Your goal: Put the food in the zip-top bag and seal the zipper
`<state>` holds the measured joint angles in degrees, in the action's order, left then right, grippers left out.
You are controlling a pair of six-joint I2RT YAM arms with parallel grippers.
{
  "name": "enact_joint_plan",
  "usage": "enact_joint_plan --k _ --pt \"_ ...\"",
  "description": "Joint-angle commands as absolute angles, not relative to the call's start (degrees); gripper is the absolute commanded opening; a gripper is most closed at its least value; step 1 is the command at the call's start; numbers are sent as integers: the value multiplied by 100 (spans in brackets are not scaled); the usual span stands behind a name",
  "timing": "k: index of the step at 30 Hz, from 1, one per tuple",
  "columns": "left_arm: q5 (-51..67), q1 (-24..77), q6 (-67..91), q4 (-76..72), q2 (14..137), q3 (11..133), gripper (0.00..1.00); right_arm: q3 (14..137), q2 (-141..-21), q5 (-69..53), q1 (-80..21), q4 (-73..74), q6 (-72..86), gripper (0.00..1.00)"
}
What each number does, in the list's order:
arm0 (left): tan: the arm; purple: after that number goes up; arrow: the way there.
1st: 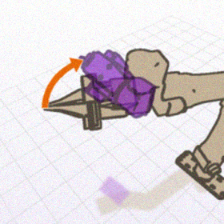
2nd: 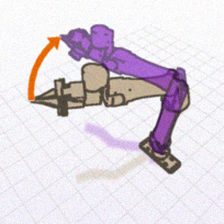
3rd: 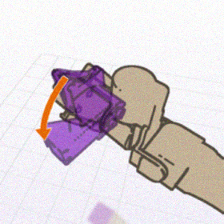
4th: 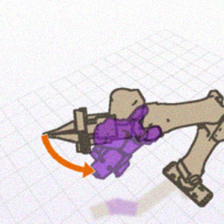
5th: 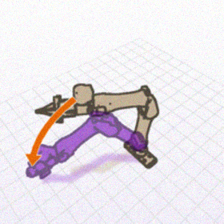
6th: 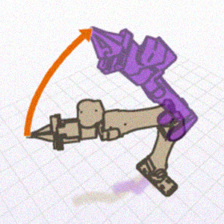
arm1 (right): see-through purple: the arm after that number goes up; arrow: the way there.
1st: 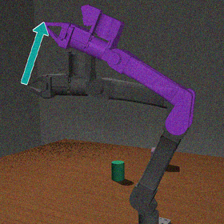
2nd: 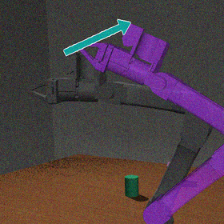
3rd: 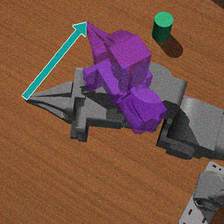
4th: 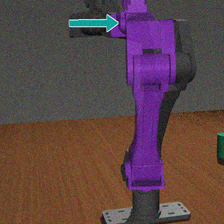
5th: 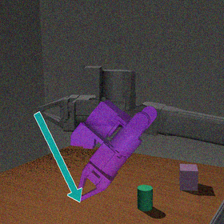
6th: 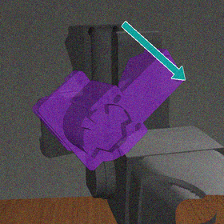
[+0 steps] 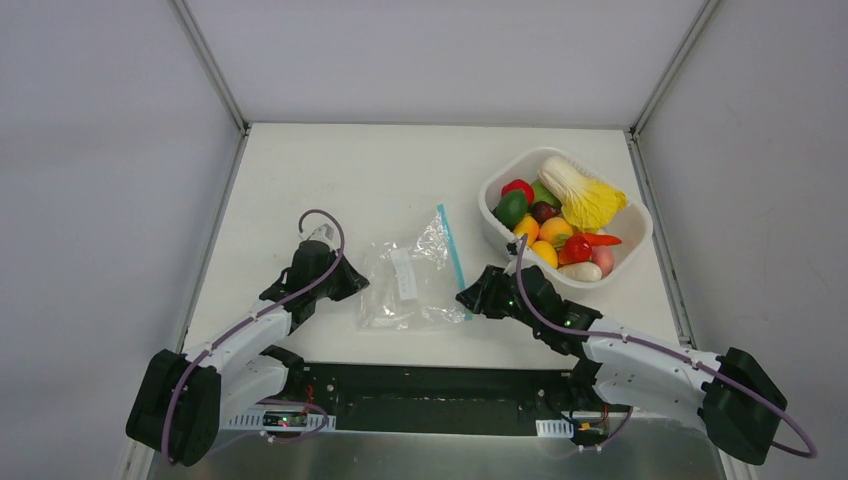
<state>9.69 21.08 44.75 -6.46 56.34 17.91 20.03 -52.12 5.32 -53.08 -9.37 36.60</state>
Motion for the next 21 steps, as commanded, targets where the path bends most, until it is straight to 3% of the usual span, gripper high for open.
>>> enact_joint_plan --k 1,5,12,21 --pt "831 2171 3761 -56 5571 2122 0 2341 -5369 689 -4960 -721 3504 46" --pt "892 2171 3658 -48 5605 2153 0 2423 -5555 248 -4736 -1028 3453 45" --pt "948 2171 3655 -170 5723 2158 0 2723 -5974 -208 -4735 -1255 3386 34" --pt "971 2171 3665 -149 5677 2140 0 2751 -6416 -375 -4658 -1536 3420 34"
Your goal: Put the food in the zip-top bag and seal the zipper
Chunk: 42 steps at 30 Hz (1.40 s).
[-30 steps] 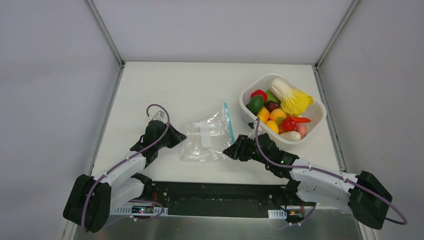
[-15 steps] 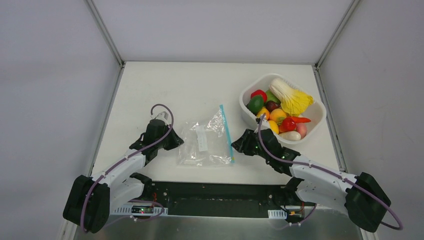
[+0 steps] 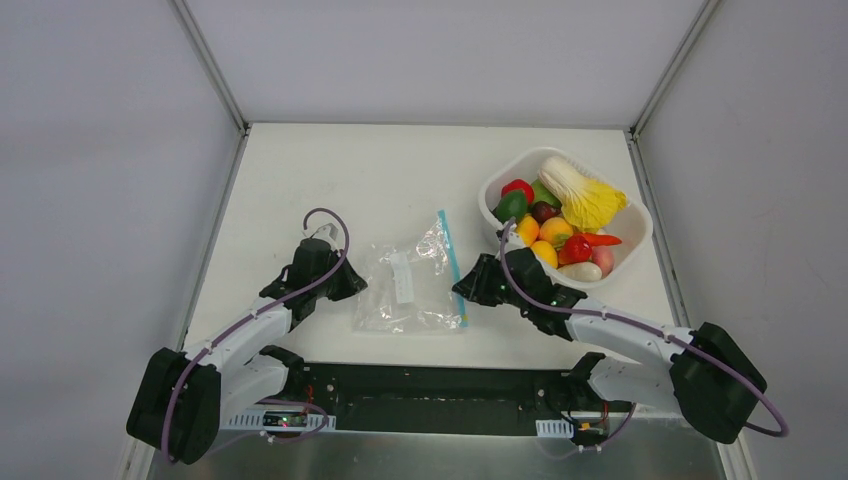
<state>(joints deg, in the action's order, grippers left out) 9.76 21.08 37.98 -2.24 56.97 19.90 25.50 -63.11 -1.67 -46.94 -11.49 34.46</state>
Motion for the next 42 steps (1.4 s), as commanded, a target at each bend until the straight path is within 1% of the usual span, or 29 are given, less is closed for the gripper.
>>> enact_joint_plan --k 1,5,12,16,17,19,20,22,23,24,26,27,28,29,31,33,38,42 --pt "978 2171 3664 -157 5692 2145 0 2751 -6442 -454 -4658 -1580 3411 34" --pt "987 2171 3703 -221 5726 2145 0 2740 -6498 -618 -4655 -1703 3406 33" --pt "1084 2171 3873 -506 5830 2123 0 2853 -6756 -1260 -4653 -1804 3264 33" --pt "1129 2171 3983 -688 5871 2072 0 2965 -6989 -1311 -4658 -1734 3301 34" --pt "1126 2173 4001 -708 5868 2060 0 2981 -6992 -1281 -4658 -1713 3306 32" --pt "1080 2171 4024 -705 5840 2042 0 2988 -6925 -1281 -4654 -1703 3267 13" --pt "1057 2171 4033 -697 5823 2032 0 2995 -6869 -1294 -4658 -1700 3249 9" --pt "1018 2171 4026 -637 5787 2039 0 3009 -6721 -1388 -4655 -1689 3164 7" --pt "1013 2171 4019 -582 5765 2062 0 3023 -6634 -1469 -4658 -1659 3093 4" --pt "1002 2171 4012 -470 5749 2117 8 3056 -6549 -1511 -4669 -1560 3018 0" --pt "978 2171 3995 -197 5633 2284 35 3132 -6352 -1461 -4697 -1336 2790 0" --pt "920 2171 3960 25 5553 2395 47 3192 -6198 -1398 -4723 -1188 2677 0" --pt "854 2171 3933 293 5442 2531 54 3236 -6082 -1282 -4755 -1044 2571 0" --pt "785 2171 3889 569 5293 2688 58 3275 -5942 -1177 -4790 -924 2448 0" --pt "621 2171 3777 1092 4984 3018 64 3386 -5797 -906 -4865 -652 2223 0" --pt "479 2176 3686 1662 4693 3435 66 3528 -5727 -627 -4926 -346 2025 0" --pt "326 2418 3681 2257 4327 4264 65 3778 -5752 -674 -5269 -188 1388 0" --pt "-29 3021 3722 2521 4628 4947 65 3906 -5806 -624 -5522 -278 1137 0"
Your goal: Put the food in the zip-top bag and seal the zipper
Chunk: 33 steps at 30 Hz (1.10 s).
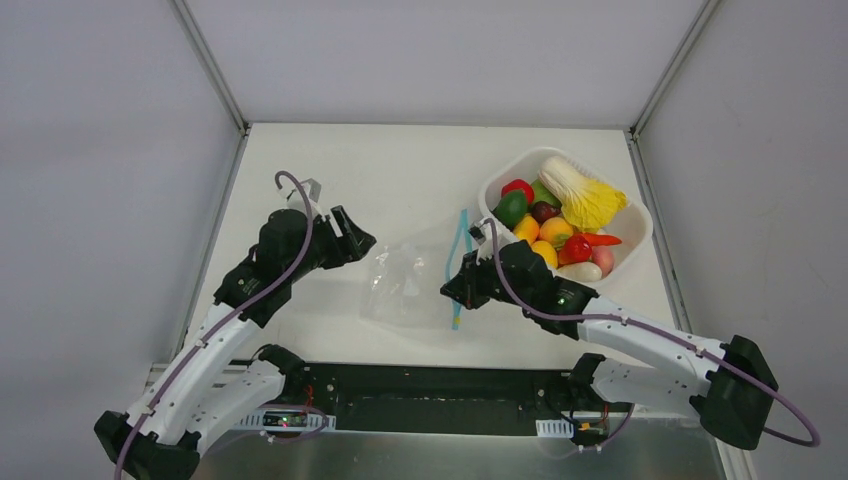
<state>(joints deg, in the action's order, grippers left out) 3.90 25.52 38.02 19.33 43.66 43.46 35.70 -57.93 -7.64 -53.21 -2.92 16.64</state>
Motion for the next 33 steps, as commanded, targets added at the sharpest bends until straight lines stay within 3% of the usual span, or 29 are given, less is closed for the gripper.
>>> enact_joint_plan --k 1,10,33 --pt "-168 3215 3712 2563 4752 5124 65 3934 -5826 -627 -5559 -302 1112 0" --pt "-684 4708 3664 2630 6040 6178 65 3669 -5573 -929 -5813 -824 894 0" --pt "-1207 5678 3614 3327 7467 7620 64 3501 -5450 -774 -5837 -1130 912 2"
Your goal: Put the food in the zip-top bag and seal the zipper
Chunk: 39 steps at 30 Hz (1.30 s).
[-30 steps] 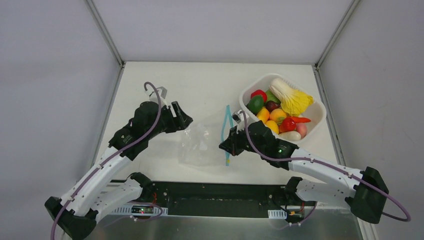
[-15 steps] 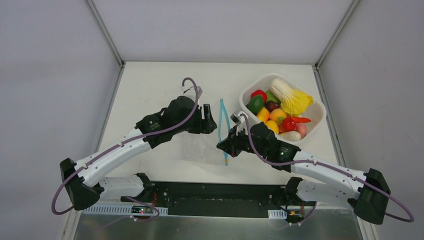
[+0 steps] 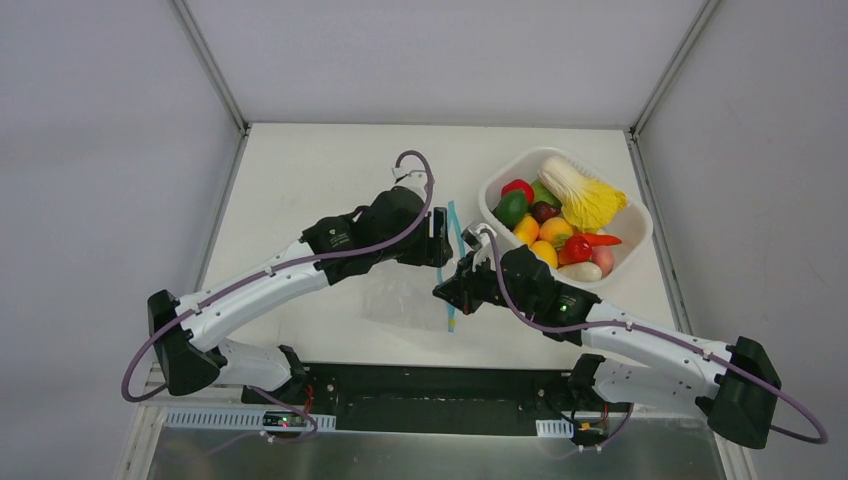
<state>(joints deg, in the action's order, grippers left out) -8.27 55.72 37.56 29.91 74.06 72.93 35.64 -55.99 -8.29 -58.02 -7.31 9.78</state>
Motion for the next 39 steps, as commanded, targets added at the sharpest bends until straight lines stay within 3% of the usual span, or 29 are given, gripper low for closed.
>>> enact_joint_plan --k 1,16,27,30,32,39 --pt "-1257 5695 3605 3371 7489 7648 63 3486 -5443 -780 -5844 -1153 920 2" --pt "-1578 5926 3434 3712 8043 7974 50 3275 -5382 -559 -5840 -1611 1222 1" --pt "-1666 5933 3295 3747 7955 7887 13 3226 -5460 -569 -5840 -1760 1484 3" --pt "-1628 5936 3272 3745 7954 7876 0 3269 -5459 -632 -5837 -1670 1616 11" --pt "-1655 5933 3270 3753 7948 7854 0 3341 -5424 -590 -5837 -1500 1755 24" --pt "-1864 5933 3166 3716 7686 7669 0 3495 -4863 69 -5831 -808 2119 51"
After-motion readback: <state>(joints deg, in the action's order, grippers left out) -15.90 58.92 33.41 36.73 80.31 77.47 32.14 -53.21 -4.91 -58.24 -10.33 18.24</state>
